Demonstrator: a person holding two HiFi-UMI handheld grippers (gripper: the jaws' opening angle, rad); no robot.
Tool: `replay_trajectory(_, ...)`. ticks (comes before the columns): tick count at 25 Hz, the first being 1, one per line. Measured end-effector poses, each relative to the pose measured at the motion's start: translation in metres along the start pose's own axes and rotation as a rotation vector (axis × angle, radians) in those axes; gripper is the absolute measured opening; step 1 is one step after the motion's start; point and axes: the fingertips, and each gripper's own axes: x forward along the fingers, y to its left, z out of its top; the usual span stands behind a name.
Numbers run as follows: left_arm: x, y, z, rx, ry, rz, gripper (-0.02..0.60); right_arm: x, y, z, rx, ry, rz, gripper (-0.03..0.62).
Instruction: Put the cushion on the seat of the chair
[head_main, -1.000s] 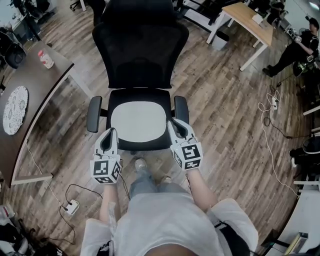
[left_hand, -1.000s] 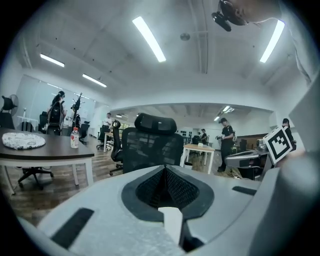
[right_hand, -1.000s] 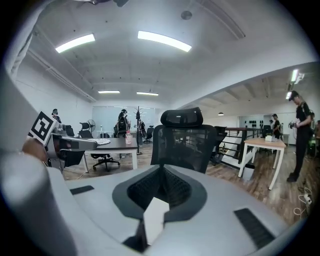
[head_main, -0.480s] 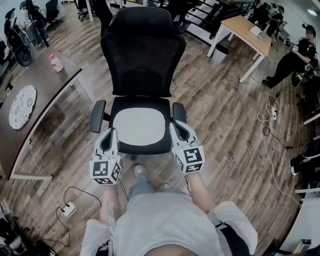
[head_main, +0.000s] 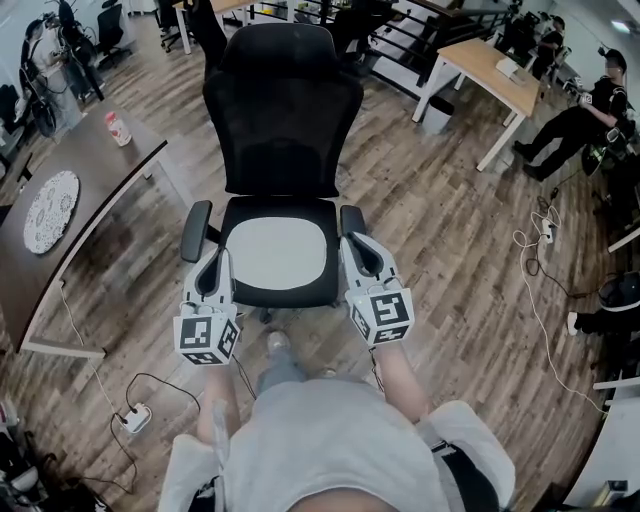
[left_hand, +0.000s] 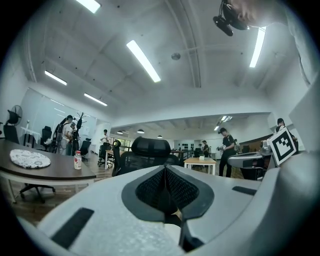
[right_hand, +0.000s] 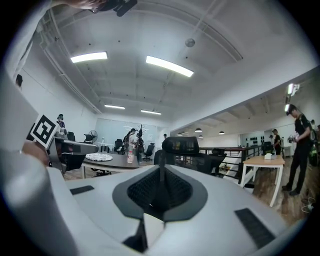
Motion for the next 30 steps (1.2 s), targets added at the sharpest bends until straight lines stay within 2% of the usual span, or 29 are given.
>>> replay_trajectory(12,-0.021,-0.026,0.015,0.004,-0.039,-0.002,0.012,-0.034,-0.005,0.019,-0.004,-0.051,-0.012,0.026)
replay_trajectory(30,-0.028,-0.045,0.019,-0.036,-0.07,-0.003,0.012,-0.056,-0.013,0.028,0.006,-0.088,-0.007,0.026)
